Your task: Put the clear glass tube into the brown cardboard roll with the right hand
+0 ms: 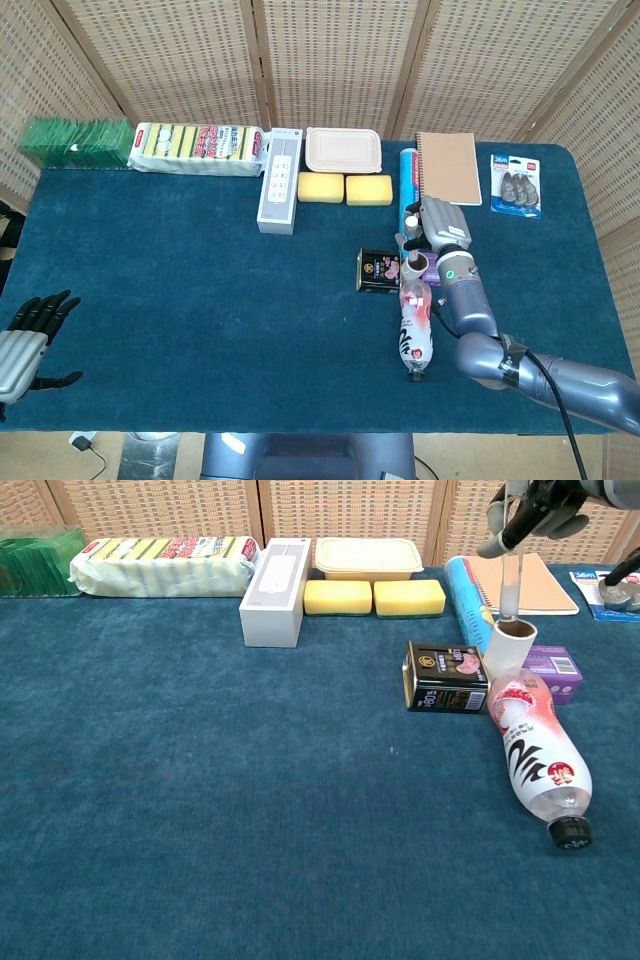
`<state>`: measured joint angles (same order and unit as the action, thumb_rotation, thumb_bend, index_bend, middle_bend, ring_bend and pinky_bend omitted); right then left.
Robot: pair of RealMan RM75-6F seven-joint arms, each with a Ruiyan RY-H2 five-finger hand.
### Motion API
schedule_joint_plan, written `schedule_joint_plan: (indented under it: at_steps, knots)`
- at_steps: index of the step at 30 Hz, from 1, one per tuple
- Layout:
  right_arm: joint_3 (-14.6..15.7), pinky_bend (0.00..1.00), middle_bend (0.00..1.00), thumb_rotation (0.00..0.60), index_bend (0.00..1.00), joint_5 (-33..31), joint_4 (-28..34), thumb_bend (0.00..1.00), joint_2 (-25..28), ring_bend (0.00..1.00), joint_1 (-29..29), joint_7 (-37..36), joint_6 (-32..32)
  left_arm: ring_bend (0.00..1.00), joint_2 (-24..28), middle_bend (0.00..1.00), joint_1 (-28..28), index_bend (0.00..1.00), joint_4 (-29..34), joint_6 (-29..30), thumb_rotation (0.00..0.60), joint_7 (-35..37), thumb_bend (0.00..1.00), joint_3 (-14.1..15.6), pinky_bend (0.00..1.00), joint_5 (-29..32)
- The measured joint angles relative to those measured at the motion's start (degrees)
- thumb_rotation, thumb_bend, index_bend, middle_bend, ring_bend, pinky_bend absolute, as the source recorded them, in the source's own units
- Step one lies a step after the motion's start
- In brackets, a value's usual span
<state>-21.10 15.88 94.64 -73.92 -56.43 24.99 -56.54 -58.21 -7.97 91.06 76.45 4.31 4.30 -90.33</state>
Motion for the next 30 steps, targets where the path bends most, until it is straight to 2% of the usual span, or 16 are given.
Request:
schedule_joint_plan:
  at_steps: [30]
  knots:
    - [3.2,0.92,0.99,0.600,0.83,2.5,-4.1,0.46,-0.8,1.00,2.4,-2.8,3.1,0.00,0.0,0.00,0.1,0.02,0.2,0.3,0.541,-0.4,0.08,0.2,0.00,-0.3]
